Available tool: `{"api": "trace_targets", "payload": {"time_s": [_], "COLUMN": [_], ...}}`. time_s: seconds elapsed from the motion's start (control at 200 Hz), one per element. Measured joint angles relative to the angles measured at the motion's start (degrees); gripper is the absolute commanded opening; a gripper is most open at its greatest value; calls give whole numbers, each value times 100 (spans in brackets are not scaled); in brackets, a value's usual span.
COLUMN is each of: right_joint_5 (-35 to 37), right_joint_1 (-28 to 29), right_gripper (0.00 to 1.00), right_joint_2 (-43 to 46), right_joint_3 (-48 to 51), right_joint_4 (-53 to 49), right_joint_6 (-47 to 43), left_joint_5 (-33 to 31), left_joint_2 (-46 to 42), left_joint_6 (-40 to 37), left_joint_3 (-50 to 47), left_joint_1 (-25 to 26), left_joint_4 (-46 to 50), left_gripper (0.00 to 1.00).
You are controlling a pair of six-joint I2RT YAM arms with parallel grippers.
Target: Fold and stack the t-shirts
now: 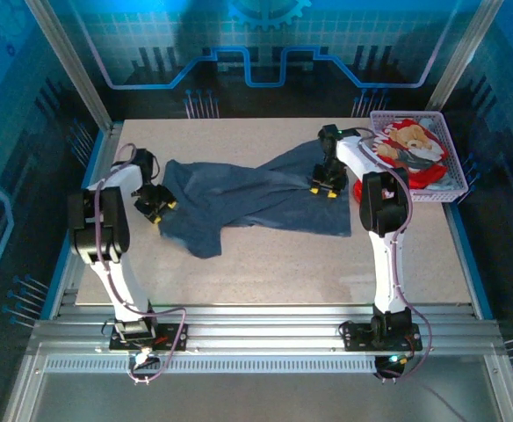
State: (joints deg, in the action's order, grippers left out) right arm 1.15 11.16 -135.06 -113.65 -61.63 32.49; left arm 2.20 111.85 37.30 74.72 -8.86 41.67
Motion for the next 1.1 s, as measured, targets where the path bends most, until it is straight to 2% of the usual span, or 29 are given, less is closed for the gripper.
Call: {"api": "trace_targets", "payload": {"time_s": [0.06,0.145,0.28,0.385,0.65,0.755,0.9,1.095], "right_joint_5": [0,2,39,70,131,144,142,144], "right_joint_1": [9,13,13,13,0,-11,-74,-188], "right_gripper": [47,46,45,45,44,44,44,44], "right_joint_2": [0,0,2,4,7,7,7,7], "right_joint_3": [0,0,2,22,35,35,35,28], "right_joint_4": [-9,-13,-11,-2,11,11,11,9], "right_joint_6": [-17,-20,-22,-24,-87,-149,-208,-238], "left_joint_5": [-24,-28,-120,-337,-741,-756,-754,-754], "left_joint_2": [85,201,195,-155,-2621,-3283,-3700,-4024], "left_joint_6": [-2,-17,-4,15,376,660,1029,1257], "left_joint_3": [116,243,267,2,-866,-1176,-1416,-1226], "left_joint_1": [2,50,157,291,743,879,990,1045], "left_joint_4": [107,28,-70,-103,315,527,911,1163], "left_gripper": [39,0,0,0,0,0,0,0]}}
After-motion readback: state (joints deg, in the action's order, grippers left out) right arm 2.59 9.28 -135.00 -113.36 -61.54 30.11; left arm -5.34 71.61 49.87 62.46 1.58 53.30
